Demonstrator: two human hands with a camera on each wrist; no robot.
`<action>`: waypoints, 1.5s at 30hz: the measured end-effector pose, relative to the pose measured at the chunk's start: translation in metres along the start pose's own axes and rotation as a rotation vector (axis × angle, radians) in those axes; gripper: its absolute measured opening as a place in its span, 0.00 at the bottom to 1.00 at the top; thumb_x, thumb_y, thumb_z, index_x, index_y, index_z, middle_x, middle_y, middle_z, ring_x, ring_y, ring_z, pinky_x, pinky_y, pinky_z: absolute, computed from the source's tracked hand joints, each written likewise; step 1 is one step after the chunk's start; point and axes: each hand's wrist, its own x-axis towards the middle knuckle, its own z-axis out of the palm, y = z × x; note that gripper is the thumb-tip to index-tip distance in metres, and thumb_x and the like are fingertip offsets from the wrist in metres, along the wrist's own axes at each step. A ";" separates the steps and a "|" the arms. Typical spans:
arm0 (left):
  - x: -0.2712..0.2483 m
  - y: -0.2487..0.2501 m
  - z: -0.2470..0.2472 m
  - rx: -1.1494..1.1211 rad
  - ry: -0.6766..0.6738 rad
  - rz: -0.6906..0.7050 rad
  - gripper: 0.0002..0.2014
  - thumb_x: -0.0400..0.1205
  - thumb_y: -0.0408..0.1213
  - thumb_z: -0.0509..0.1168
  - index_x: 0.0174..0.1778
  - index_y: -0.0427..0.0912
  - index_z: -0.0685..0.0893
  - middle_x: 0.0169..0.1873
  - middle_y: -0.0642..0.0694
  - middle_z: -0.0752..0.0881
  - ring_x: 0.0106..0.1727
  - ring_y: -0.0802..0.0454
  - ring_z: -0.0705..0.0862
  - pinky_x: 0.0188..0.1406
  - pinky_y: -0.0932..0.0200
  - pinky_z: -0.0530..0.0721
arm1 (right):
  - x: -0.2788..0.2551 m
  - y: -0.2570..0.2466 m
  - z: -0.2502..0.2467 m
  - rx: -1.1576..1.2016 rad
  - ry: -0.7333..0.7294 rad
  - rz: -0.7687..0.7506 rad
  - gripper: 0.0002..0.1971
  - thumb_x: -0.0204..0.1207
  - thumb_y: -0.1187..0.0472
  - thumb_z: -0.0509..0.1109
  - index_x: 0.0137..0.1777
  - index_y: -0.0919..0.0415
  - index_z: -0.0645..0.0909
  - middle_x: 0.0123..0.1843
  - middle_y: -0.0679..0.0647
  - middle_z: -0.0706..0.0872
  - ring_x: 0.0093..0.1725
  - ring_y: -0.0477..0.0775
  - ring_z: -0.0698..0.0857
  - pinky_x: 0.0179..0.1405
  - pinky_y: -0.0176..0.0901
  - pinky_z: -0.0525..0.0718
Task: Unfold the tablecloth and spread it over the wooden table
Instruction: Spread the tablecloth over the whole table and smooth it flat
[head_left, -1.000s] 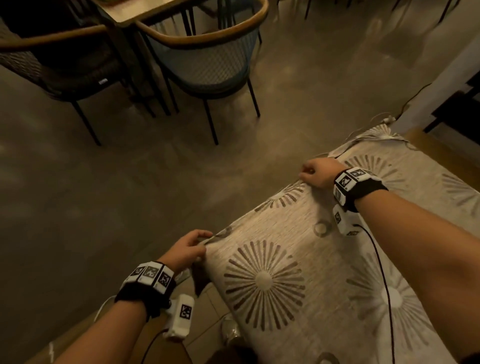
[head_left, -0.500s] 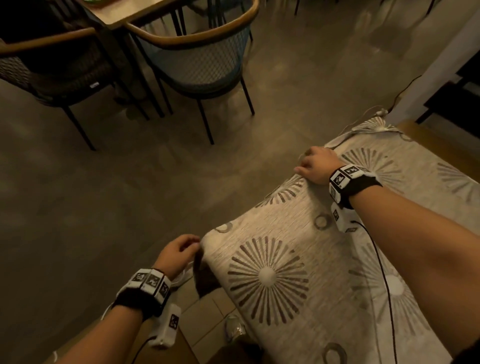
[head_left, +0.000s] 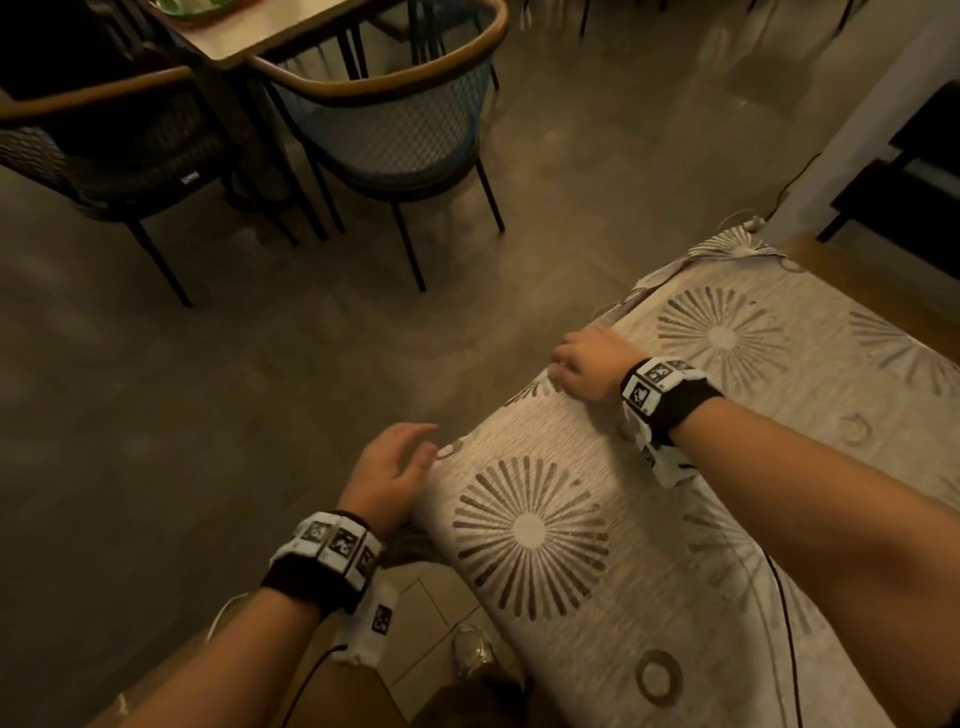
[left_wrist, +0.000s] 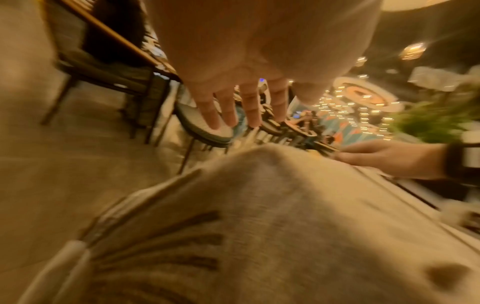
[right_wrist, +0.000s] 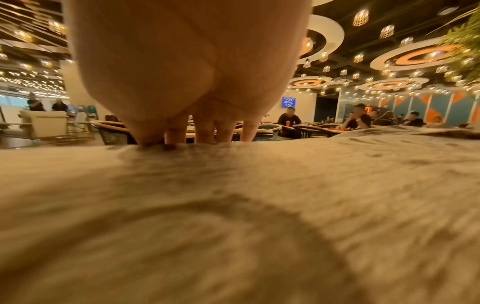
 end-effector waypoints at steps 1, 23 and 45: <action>-0.003 0.009 0.007 -0.009 -0.135 0.055 0.22 0.80 0.54 0.58 0.68 0.50 0.80 0.65 0.52 0.80 0.67 0.57 0.77 0.69 0.56 0.73 | -0.003 -0.006 0.003 0.018 -0.010 -0.010 0.21 0.82 0.45 0.53 0.53 0.57 0.83 0.49 0.55 0.83 0.51 0.57 0.81 0.56 0.50 0.75; 0.197 0.249 0.124 0.202 -0.272 0.164 0.14 0.79 0.37 0.68 0.60 0.40 0.84 0.55 0.41 0.88 0.58 0.43 0.85 0.61 0.51 0.81 | -0.166 0.168 -0.016 0.392 -0.020 0.758 0.32 0.77 0.45 0.63 0.80 0.48 0.61 0.82 0.56 0.59 0.80 0.64 0.61 0.76 0.60 0.67; 0.373 0.283 0.221 0.105 -0.369 0.337 0.11 0.81 0.42 0.64 0.37 0.40 0.83 0.29 0.47 0.82 0.33 0.49 0.79 0.36 0.55 0.76 | -0.122 0.189 -0.030 0.480 0.051 0.787 0.32 0.72 0.48 0.65 0.77 0.48 0.66 0.86 0.49 0.52 0.84 0.55 0.53 0.81 0.49 0.54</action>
